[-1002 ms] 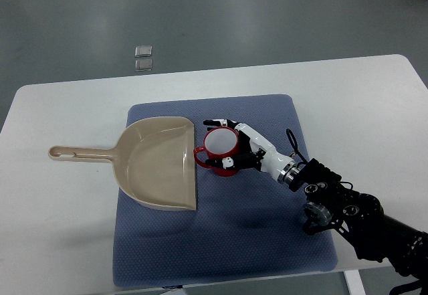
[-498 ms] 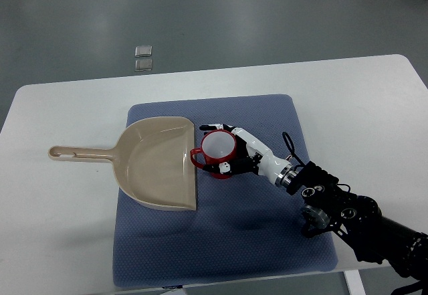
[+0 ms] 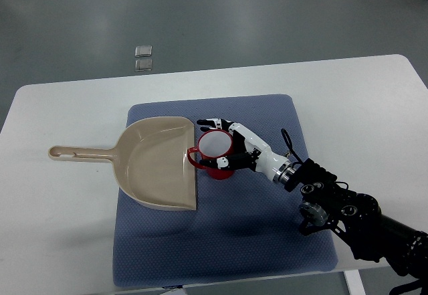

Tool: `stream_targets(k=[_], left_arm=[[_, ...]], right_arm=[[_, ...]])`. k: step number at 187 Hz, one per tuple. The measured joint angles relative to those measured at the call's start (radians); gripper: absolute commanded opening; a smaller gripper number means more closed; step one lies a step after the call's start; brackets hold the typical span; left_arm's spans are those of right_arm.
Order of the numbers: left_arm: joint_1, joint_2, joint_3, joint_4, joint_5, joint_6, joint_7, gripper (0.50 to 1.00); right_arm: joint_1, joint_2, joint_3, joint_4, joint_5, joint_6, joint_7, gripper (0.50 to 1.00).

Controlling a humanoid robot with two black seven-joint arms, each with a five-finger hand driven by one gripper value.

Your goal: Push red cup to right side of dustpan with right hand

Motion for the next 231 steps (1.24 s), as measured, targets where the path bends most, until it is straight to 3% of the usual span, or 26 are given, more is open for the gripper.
stream_targets(k=[106,121,146,159,181,213,231], left_arm=[[0.0,0.0,0.002,-0.001,0.0,0.0,0.0,1.0],[0.0,0.0,0.002,0.0,0.0,0.0,0.0,1.0],[0.0,0.0,0.001,0.0,0.0,0.0,0.0,1.0],[0.0,0.0,0.001,0.0,0.0,0.0,0.0,1.0],[0.0,0.0,0.001,-0.001,0.0,0.0,0.0,1.0],[0.0,0.0,0.001,-0.002,0.001,0.0,0.0,1.0],[0.0,0.0,0.002,-0.002,0.002,-0.001,0.0,1.0]], right_arm=[[0.088,-0.001,0.047,-0.001,0.287,0.043,-0.001,0.932],[0.097,-0.009,0.119,-0.001,0.425,0.047,-0.051,0.934],[0.102,-0.039,0.207,-0.001,0.696,0.067,-0.21,0.934],[0.104,-0.055,0.216,-0.005,0.766,0.07,-0.258,0.934],[0.095,-0.083,0.235,-0.01,0.802,0.088,-0.277,0.934],[0.078,-0.105,0.24,-0.017,0.806,0.211,-0.277,0.934],[0.073,-0.106,0.245,-0.023,0.805,0.243,-0.259,0.934]])
